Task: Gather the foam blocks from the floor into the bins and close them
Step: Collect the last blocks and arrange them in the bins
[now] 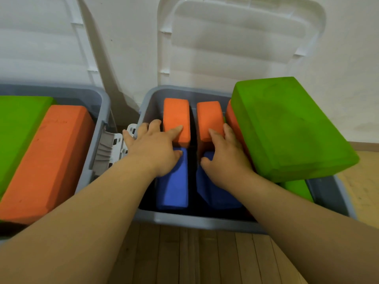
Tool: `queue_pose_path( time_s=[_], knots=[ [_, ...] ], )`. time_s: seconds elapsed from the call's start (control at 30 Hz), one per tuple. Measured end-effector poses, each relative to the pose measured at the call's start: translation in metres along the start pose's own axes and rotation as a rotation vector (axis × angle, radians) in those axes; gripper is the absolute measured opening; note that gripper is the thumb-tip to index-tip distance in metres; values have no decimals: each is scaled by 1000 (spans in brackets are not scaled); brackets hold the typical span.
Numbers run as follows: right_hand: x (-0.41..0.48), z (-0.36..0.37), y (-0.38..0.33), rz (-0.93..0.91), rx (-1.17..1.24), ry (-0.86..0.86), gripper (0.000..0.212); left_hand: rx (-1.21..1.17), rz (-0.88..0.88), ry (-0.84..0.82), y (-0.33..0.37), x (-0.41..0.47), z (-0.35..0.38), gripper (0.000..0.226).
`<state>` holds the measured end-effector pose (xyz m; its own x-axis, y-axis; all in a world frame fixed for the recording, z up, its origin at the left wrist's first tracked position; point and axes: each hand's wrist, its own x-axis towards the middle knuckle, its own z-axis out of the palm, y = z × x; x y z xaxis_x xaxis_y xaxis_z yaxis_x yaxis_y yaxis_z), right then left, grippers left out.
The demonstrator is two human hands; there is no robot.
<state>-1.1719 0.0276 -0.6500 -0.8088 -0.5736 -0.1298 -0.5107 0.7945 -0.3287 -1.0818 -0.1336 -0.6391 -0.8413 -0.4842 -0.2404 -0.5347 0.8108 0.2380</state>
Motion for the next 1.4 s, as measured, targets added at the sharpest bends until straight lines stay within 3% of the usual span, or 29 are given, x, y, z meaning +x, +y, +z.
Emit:
queue_pose_path(
  time_s=[0.17,0.27,0.57,0.73,1.0,1.23,1.4],
  knots=[
    [-16,-5,-5,-38,-45,109,62,53,54,8,-18,-9,-13,72],
    [-23,-2,-11,-99,-69,79,54,71,21,-56,-22,-13,-16,73],
    [-8,6,-22,-307,-155,-57,83,94,-28,-191,-25,-15,-22,98],
    [12,10,-22,-230,-192,-223,100,138,-47,-205,-39,-11,-24,108],
    [21,13,-23,-167,-147,-351,97,97,-80,-344,-50,-3,-18,115],
    [17,18,-12,-148,-178,-256,77,218,23,-337,-56,-4,-22,114],
    [14,13,-13,-69,-201,-118,71,373,300,-198,-58,-2,-18,114]
  ],
)
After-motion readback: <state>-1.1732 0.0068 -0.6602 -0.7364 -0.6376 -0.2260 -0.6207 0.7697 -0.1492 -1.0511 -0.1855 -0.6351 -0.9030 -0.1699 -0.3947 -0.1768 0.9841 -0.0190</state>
